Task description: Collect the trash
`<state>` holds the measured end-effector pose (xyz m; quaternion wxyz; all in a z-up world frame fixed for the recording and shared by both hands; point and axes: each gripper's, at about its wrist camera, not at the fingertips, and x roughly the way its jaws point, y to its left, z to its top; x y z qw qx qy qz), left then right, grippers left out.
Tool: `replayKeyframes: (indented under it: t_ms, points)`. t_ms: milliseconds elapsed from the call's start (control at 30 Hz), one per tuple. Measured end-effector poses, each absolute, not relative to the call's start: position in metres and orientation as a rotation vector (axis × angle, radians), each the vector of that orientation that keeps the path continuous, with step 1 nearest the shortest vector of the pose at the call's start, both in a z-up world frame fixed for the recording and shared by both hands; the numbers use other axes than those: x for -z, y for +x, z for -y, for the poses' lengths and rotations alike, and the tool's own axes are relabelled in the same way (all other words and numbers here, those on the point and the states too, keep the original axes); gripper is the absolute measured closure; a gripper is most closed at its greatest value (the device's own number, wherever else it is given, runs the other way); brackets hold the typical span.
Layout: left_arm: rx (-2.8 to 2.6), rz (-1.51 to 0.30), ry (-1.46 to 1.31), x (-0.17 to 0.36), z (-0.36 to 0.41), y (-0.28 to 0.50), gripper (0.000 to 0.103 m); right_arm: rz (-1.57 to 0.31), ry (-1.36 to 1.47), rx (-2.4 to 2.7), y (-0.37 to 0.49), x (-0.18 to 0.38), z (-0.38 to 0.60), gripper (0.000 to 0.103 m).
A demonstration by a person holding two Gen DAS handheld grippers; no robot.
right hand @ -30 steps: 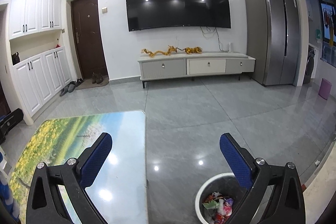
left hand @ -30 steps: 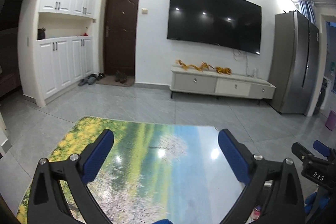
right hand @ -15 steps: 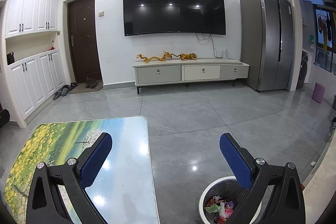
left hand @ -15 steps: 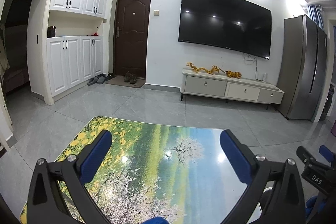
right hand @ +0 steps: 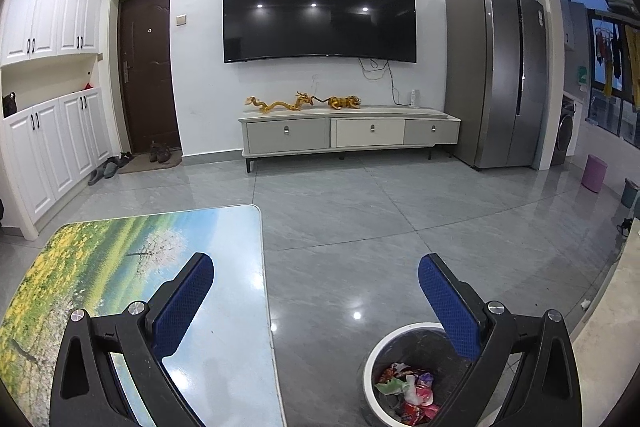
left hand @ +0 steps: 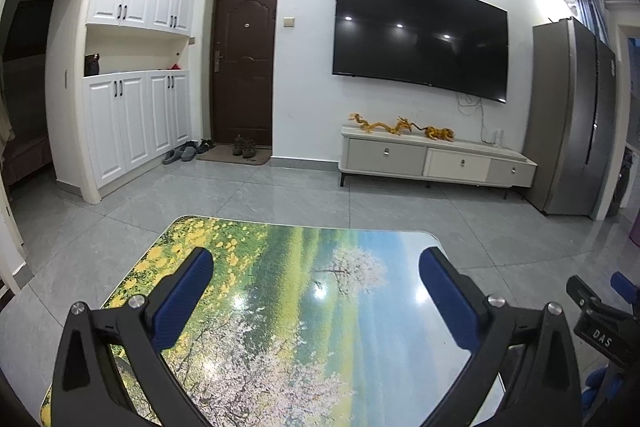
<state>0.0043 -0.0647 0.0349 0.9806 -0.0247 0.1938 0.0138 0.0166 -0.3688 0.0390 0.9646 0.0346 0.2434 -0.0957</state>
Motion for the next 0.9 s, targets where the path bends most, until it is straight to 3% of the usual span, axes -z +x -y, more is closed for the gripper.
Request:
replayKeyframes:
  t_ms: [900]
  points:
    - [-0.010, -0.405, -0.011, -0.038, 0.071, -0.013, 0.000, -0.425, 0.013, 0.236, -0.001, -0.056, 0.362, 0.000]
